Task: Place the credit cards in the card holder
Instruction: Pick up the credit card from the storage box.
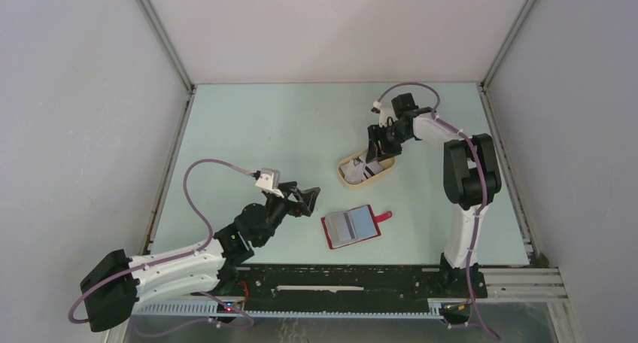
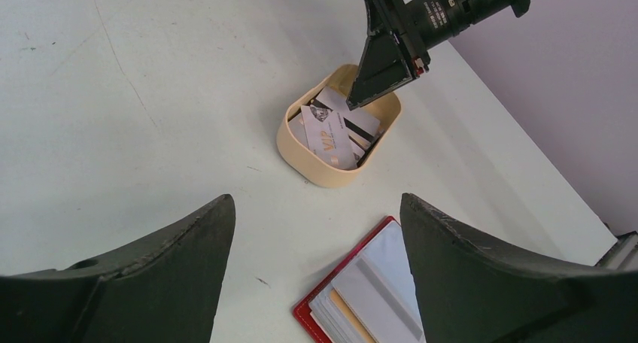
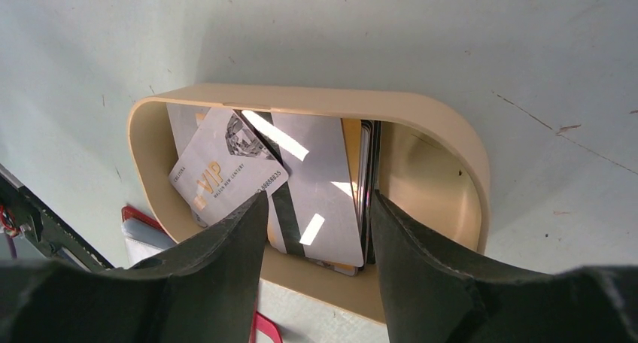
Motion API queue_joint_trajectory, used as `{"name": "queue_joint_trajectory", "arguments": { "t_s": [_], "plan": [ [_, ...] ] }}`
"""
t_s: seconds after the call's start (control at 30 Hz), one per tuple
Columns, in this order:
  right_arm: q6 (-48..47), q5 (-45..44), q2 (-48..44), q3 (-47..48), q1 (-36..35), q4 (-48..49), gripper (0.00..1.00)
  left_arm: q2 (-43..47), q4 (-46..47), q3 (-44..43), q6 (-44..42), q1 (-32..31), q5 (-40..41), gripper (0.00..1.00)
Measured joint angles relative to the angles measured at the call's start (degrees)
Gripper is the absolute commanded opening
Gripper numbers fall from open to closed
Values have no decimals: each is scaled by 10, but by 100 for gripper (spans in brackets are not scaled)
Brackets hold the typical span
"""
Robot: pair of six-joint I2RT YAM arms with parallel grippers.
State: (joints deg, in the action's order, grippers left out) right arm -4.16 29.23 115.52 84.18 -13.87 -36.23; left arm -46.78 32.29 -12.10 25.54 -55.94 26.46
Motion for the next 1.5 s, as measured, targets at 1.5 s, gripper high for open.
{"name": "queue_joint_trajectory", "arguments": {
  "t_s": [1.5],
  "plan": [
    [-48,-14,32,29,8,-29,23,0,0,0,5,0,4,86]
  ]
}}
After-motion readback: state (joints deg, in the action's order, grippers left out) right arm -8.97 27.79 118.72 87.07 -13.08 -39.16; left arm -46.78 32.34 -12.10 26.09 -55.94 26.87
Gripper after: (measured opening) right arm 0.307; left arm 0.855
